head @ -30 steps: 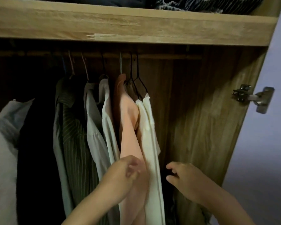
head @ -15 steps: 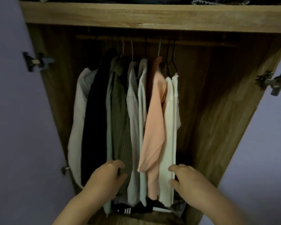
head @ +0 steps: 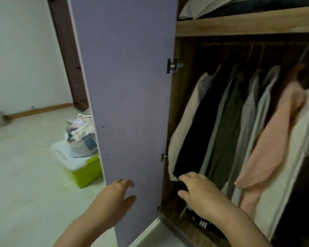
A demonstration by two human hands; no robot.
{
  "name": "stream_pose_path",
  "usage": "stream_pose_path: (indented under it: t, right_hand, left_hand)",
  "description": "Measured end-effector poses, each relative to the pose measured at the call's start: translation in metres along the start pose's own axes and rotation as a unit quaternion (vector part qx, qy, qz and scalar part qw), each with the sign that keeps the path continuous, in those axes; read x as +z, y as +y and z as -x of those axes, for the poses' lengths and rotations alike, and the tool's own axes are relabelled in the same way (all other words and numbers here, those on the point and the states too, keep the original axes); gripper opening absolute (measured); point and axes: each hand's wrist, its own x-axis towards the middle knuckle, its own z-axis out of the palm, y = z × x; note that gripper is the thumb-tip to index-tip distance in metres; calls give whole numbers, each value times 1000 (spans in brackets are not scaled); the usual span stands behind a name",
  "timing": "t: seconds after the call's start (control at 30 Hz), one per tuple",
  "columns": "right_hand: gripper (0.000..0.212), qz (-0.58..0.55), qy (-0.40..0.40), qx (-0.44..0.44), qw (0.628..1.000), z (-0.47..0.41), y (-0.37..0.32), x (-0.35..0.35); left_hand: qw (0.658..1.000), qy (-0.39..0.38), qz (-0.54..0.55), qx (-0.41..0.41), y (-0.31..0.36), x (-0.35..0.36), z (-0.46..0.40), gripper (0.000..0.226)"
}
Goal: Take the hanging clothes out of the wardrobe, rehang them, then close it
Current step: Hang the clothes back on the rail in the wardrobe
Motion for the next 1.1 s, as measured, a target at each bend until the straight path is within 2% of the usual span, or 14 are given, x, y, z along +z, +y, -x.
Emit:
stream_pose_path:
  t: [0.23,0.57,0.83,1.1]
  right_hand:
    - [42,21,-37,-126,991,-2,-117,33]
    - [39,18,-69,-256,964,31,-296,98]
    - [40,43,-104,-407,907,60,-431,146]
    - [40,77,-141,-534,830,70,-556,195]
  left_hand:
    - [994,47,-4,-96,-93,-38,88,37]
    - [970,93,-16,-224,-213,-93,228,36]
    - [924,120,-26,-361,-293,-122,346,38]
    - [851,139,28,-506,-349,-139,437,36]
